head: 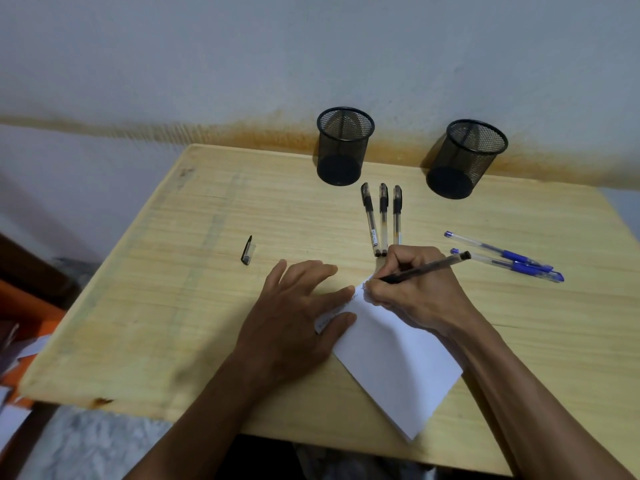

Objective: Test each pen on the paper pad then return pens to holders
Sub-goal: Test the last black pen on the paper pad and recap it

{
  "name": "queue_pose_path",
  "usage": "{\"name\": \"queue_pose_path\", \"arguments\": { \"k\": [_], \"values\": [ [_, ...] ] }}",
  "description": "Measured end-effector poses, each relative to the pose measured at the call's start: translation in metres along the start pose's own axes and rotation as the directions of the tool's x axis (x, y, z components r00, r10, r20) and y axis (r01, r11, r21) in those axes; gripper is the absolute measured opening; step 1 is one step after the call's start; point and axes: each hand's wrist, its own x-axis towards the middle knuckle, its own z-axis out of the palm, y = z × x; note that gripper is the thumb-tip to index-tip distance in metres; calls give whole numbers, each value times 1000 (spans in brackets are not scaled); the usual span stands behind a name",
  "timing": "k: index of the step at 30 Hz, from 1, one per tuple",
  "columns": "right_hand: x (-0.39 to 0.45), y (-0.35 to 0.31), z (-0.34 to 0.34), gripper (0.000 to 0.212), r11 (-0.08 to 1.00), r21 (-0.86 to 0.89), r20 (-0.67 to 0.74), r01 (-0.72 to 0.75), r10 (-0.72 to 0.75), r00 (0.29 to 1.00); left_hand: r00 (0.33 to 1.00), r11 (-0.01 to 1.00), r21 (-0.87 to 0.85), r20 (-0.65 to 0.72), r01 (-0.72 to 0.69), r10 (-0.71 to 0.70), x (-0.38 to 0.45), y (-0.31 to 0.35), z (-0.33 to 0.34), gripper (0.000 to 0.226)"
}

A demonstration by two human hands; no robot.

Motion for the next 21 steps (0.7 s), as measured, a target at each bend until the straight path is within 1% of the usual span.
{"name": "queue_pose_path", "arguments": {
  "k": [4,7,21],
  "values": [
    [-1,1,0,17,1000,7,-6,10,-10,1000,1000,1000,-9,0,5,-5,-1,1,-1,38],
    [-2,-1,0,16,999,-36,-21,22,-22,1000,1000,1000,-19,0,13,-13,-1,2,-2,39],
    [-1,-1,0,20,1000,-14,-42,8,-8,999,999,999,-25,10,31,-31,-1,3,-3,40]
  ]
}}
